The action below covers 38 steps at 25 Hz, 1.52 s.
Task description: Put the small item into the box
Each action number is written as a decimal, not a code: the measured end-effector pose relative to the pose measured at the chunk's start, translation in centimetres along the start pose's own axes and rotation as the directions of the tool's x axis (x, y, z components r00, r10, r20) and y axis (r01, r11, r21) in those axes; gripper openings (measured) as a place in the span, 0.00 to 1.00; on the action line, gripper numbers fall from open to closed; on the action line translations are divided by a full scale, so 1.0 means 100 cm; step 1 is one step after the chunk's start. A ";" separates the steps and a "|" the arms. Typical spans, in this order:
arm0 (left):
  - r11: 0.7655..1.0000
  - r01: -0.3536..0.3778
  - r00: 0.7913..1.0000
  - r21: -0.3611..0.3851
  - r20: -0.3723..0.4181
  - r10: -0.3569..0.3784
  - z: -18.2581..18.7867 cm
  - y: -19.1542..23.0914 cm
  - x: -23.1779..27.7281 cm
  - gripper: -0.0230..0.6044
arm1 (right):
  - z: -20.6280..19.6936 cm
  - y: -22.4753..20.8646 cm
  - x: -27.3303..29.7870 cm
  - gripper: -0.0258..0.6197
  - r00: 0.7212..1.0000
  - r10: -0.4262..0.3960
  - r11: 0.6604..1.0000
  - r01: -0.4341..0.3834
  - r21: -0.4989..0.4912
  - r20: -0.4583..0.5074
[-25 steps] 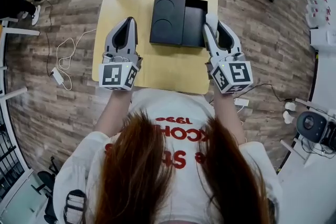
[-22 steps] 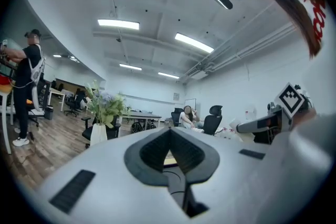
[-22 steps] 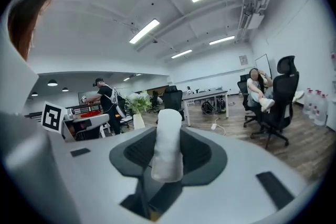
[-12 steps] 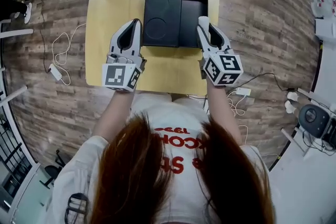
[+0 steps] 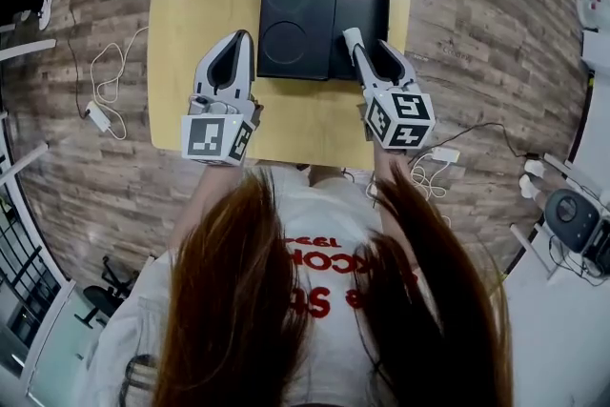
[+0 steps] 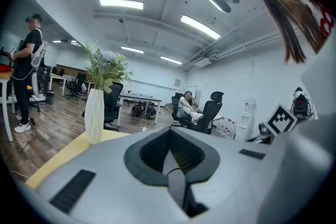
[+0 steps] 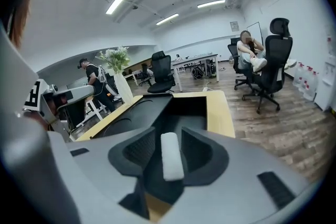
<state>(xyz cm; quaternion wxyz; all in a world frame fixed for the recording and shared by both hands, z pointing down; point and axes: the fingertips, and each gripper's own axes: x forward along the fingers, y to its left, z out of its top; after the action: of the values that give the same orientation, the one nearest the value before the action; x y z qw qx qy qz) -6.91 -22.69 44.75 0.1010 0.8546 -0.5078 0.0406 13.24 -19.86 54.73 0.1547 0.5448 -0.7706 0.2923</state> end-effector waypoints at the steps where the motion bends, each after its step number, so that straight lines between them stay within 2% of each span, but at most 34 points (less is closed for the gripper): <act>1: 1.000 -0.001 1.000 0.003 0.000 0.001 0.000 0.000 0.000 0.05 | 0.002 -0.001 -0.002 0.27 1.000 -0.002 1.000 0.002 -0.001 0.009; 5: 1.000 -0.006 1.000 0.013 0.018 0.005 0.007 -0.003 0.001 0.05 | 0.027 -0.001 -0.018 0.12 0.995 -0.017 0.999 0.021 -0.039 0.103; 7: 1.000 -0.007 0.999 0.020 0.034 0.007 0.015 -0.004 0.000 0.05 | 0.045 0.002 -0.028 0.08 0.987 -0.011 0.998 0.021 -0.062 0.159; 14: 0.998 0.000 0.995 0.068 0.101 -0.007 0.053 -0.010 0.001 0.05 | 0.108 0.018 -0.070 0.05 0.946 0.026 0.989 0.023 -0.148 0.324; 17: 0.994 -0.004 0.991 0.109 0.134 -0.010 0.072 -0.008 -0.003 0.05 | 0.124 0.026 -0.084 0.05 0.931 0.046 0.984 0.020 -0.177 0.363; 22: 0.992 -0.026 0.983 0.121 0.184 0.004 0.095 -0.008 -0.011 0.05 | 0.142 0.030 -0.107 0.05 0.906 0.061 0.982 0.022 -0.190 0.418; 29: 0.992 -0.033 0.979 0.125 0.204 0.007 0.105 -0.015 -0.022 0.05 | 0.158 0.036 -0.126 0.05 0.881 0.078 0.980 0.018 -0.199 0.467; 38: 0.990 -0.038 0.975 0.133 0.220 0.007 0.114 -0.017 -0.026 0.05 | 0.166 0.043 -0.131 0.05 0.871 0.087 0.977 0.019 -0.210 0.484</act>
<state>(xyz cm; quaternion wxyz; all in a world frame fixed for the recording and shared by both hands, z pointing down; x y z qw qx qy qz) -7.00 -22.13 32.97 -0.0147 0.8529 -0.5215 -0.0182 15.30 -19.35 33.29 0.0052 0.5679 -0.8205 0.0651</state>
